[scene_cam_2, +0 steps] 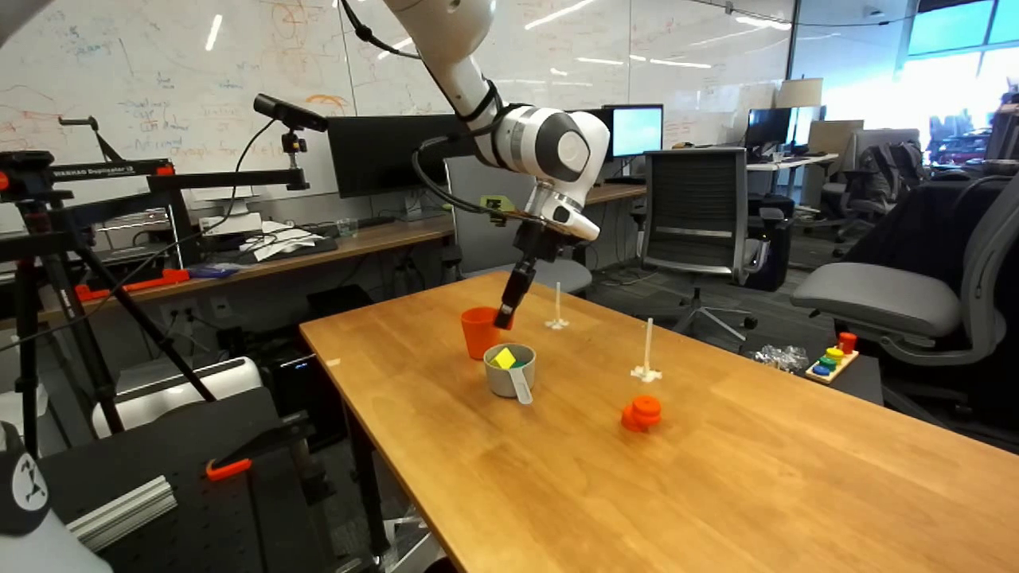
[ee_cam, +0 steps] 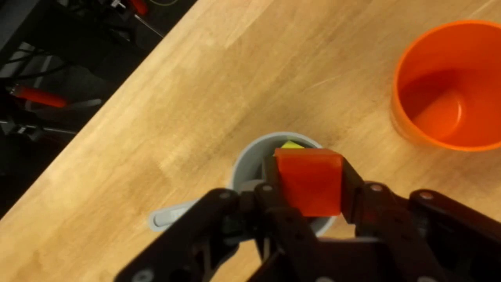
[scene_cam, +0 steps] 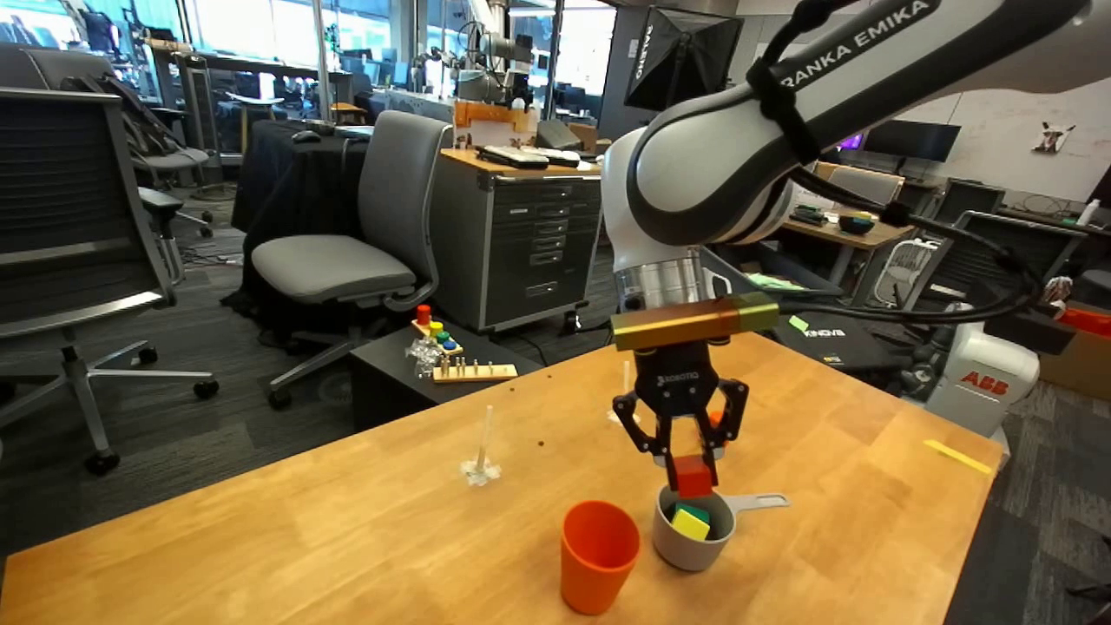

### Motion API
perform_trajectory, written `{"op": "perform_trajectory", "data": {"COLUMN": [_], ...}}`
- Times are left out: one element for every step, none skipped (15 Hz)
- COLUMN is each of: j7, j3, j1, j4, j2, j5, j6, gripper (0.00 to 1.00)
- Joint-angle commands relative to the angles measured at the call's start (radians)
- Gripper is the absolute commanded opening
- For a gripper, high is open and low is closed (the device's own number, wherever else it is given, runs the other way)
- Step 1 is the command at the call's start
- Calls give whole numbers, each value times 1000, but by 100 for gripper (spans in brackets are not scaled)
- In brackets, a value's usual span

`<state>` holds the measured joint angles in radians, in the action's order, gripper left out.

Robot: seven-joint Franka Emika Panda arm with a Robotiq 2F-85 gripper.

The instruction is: Put the blocks inside the small white pot

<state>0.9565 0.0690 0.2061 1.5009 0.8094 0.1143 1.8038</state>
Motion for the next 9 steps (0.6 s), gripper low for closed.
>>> {"op": "perform_trajectory", "data": {"j7": [-48, -56, -70, -84, -95, -111, -124, -134, -145], "j3": [-10, -13, -15, -20, -28, -29, -36, -39, -41], "j1": [-17, -23, -31, -36, -39, -47, -50, -53, -56], "j4": [228, 260, 285, 306, 320, 331, 336, 333, 332], "j2": [-136, -151, -165, -177, -188, -197, -204, -206, -209], "j5": [45, 51, 56, 57, 51, 54, 47, 45, 44], "j6": [80, 95, 108, 123, 137, 143, 153, 152, 158], "gripper": [15, 15, 15, 15, 15, 15, 15, 15, 16]}}
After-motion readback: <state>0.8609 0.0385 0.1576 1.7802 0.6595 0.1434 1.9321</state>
